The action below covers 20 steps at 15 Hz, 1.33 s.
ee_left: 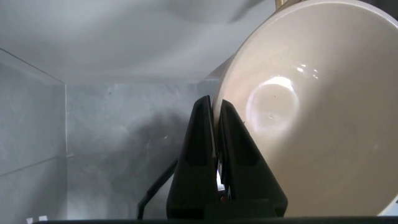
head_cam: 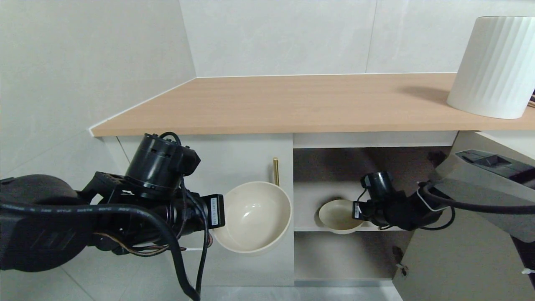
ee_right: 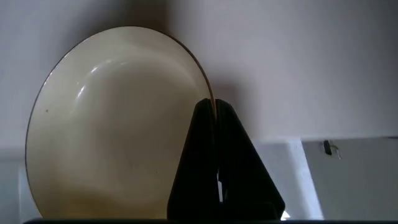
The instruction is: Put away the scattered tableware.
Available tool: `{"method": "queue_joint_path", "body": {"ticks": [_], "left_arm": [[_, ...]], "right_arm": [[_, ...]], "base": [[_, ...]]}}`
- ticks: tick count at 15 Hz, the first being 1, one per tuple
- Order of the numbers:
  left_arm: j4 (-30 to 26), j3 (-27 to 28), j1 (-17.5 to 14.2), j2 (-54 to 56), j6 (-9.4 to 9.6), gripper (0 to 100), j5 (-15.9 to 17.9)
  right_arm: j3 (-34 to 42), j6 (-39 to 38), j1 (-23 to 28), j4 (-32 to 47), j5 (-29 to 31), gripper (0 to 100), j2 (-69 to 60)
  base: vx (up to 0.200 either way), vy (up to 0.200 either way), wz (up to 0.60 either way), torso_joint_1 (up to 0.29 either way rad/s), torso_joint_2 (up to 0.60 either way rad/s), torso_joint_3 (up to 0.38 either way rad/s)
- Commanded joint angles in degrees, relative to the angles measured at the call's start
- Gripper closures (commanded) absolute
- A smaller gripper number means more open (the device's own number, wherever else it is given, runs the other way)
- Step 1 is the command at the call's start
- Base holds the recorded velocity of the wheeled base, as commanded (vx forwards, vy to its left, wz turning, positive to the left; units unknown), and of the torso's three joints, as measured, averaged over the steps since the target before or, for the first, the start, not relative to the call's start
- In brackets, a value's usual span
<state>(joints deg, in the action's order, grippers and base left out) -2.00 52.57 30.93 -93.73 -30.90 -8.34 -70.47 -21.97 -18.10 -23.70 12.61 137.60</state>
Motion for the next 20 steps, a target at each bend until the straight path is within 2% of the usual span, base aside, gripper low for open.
{"method": "queue_joint_path", "body": {"ticks": [1,5,13,14,18,20], "left_arm": [[-0.02,-0.01,0.01,-0.13,-0.03,100,-0.01],[-0.02,-0.01,0.1,-0.13,-0.03,100,-0.01],[-0.02,-0.01,0.01,-0.31,-0.03,100,-0.01],[-0.02,-0.01,0.1,-0.31,-0.03,100,-0.01],[0.33,0.08,0.01,-0.75,-0.03,100,-0.01],[1.3,0.08,0.01,-1.45,0.14,100,0.08]], "right_arm": [[-2.39,-0.8,0.44,-0.03,0.49,100,3.03],[-5.64,-1.06,1.93,-0.03,3.57,100,5.4],[-7.66,-1.24,2.02,-0.91,4.45,100,6.02],[-7.66,-1.24,2.11,-1.0,4.45,0,6.11],[-7.22,-2.11,2.02,-3.02,4.71,0,5.23],[-4.06,-2.64,1.84,-3.02,5.59,0,0.39]], "base": [[0.0,0.0,0.0,0.0,0.0,0.0],[0.0,0.0,0.0,0.0,0.0,0.0],[0.0,0.0,0.0,0.0,0.0,0.0],[0.0,0.0,0.0,0.0,0.0,0.0],[0.0,0.0,0.0,0.0,0.0,0.0],[0.0,0.0,0.0,0.0,0.0,0.0]]}}
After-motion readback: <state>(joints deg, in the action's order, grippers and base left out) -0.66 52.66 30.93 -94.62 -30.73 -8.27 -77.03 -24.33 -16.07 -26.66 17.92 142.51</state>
